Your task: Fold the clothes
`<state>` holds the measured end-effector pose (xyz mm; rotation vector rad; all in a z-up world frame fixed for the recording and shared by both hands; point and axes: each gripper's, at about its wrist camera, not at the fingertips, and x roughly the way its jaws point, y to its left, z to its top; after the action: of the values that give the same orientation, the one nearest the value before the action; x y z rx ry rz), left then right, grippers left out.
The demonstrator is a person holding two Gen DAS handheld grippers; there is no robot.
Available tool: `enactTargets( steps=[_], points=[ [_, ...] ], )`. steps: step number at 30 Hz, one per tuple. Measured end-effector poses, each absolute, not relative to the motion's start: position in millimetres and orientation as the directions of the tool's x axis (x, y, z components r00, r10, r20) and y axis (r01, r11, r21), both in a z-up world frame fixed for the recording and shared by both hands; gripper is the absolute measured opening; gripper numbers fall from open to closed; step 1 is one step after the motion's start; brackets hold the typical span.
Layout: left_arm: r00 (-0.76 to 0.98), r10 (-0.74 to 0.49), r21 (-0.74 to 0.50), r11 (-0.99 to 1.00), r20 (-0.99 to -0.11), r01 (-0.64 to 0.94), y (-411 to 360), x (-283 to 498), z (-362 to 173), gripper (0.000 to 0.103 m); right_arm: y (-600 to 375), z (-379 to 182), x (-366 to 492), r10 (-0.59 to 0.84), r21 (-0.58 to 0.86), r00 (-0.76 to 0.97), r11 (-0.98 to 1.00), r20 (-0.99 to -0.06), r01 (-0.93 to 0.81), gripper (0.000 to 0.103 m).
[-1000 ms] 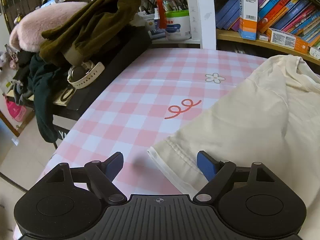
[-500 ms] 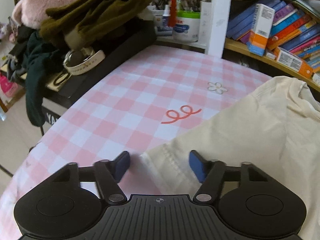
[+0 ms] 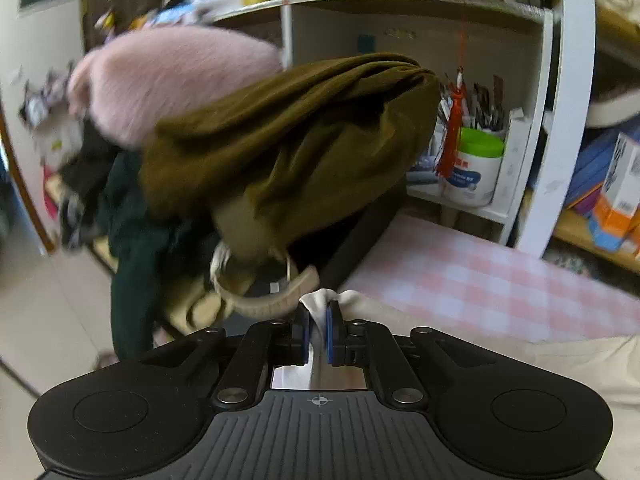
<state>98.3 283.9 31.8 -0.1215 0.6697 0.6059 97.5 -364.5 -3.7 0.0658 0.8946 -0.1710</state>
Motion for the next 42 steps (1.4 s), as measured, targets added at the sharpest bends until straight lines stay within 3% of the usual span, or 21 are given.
enactTargets(
  steps=[4, 6, 8, 9, 12, 14, 17, 19, 24, 27, 30, 31, 33, 35, 38, 40, 42],
  points=[
    [0.55, 0.501, 0.227, 0.842, -0.668, -0.49, 272, 128, 15, 0.018, -354, -9, 100, -0.136, -0.06, 0.599, 0.988, -0.789, 0.145, 0.009],
    [0.574, 0.516, 0.278, 0.847, -0.636, -0.453, 254, 128, 16, 0.024, -350, -6, 101, -0.151, -0.086, 0.599, 0.987, -0.786, 0.136, 0.013],
    [0.657, 0.468, 0.27, 0.882, -0.591, -0.386, 232, 124, 25, 0.028, -344, 4, 100, -0.152, -0.107, 0.624, 0.988, -0.766, 0.11, 0.03],
    [0.702, 0.415, 0.26, 0.91, -0.579, -0.323, 219, 124, 29, 0.028, -338, 10, 101, -0.138, -0.116, 0.646, 0.99, -0.751, 0.076, 0.033],
    [0.776, 0.238, 0.262, 0.96, -0.584, -0.097, 180, 135, 35, 0.03, -309, 29, 110, -0.032, -0.174, 0.707, 0.976, -0.707, -0.129, 0.038],
    [0.782, 0.126, 0.268, 0.962, -0.61, 0.055, 157, 148, 33, 0.038, -280, 35, 119, 0.054, -0.254, 0.725, 0.917, -0.687, -0.309, 0.045],
    [0.755, 0.017, 0.313, 0.916, -0.656, 0.251, 130, 173, 19, 0.052, -234, 36, 137, 0.185, -0.399, 0.708, 0.717, -0.682, -0.572, 0.055],
    [0.732, -0.015, 0.354, 0.868, -0.681, 0.347, 114, 190, 8, 0.052, -212, 31, 151, 0.224, -0.475, 0.69, 0.579, -0.688, -0.662, 0.056],
    [0.694, -0.033, 0.359, 0.838, -0.72, 0.412, 106, 229, -6, 0.054, -187, 14, 197, 0.278, -0.502, 0.616, 0.385, -0.737, -0.775, 0.053],
    [0.625, -0.05, 0.333, 0.812, -0.779, 0.48, 105, 246, -17, 0.062, -182, 7, 220, 0.304, -0.471, 0.56, 0.321, -0.771, -0.822, 0.041],
    [0.616, -0.04, 0.339, 0.806, -0.787, 0.485, 107, 251, -19, 0.069, -178, 3, 250, 0.328, -0.395, 0.487, 0.31, -0.809, -0.865, 0.007],
    [0.619, -0.035, 0.336, 0.815, -0.785, 0.472, 110, 252, -17, 0.069, -181, 7, 266, 0.342, -0.342, 0.482, 0.396, -0.807, -0.853, 0.002],
    [0.625, -0.025, 0.33, 0.832, -0.781, 0.446, 115, 255, -15, 0.07, -202, 19, 307, 0.349, -0.199, 0.544, 0.674, -0.763, -0.711, 0.004],
    [0.623, -0.017, 0.326, 0.841, -0.782, 0.432, 118, 257, -13, 0.071, -221, 21, 334, 0.318, -0.088, 0.577, 0.819, -0.753, -0.567, 0.006],
    [0.602, -0.044, 0.295, 0.843, -0.797, 0.451, 118, 260, -16, 0.071, -220, 8, 335, 0.253, -0.172, 0.587, 0.802, -0.769, -0.572, 0.015],
    [0.601, -0.055, 0.283, 0.845, -0.797, 0.453, 118, 261, -19, 0.071, -226, 4, 334, 0.286, -0.131, 0.569, 0.803, -0.771, -0.582, 0.027],
    [0.612, -0.057, 0.272, 0.86, -0.789, 0.431, 118, 265, -19, 0.071, -231, 1, 336, 0.305, -0.098, 0.558, 0.81, -0.772, -0.578, 0.029]
  ],
)
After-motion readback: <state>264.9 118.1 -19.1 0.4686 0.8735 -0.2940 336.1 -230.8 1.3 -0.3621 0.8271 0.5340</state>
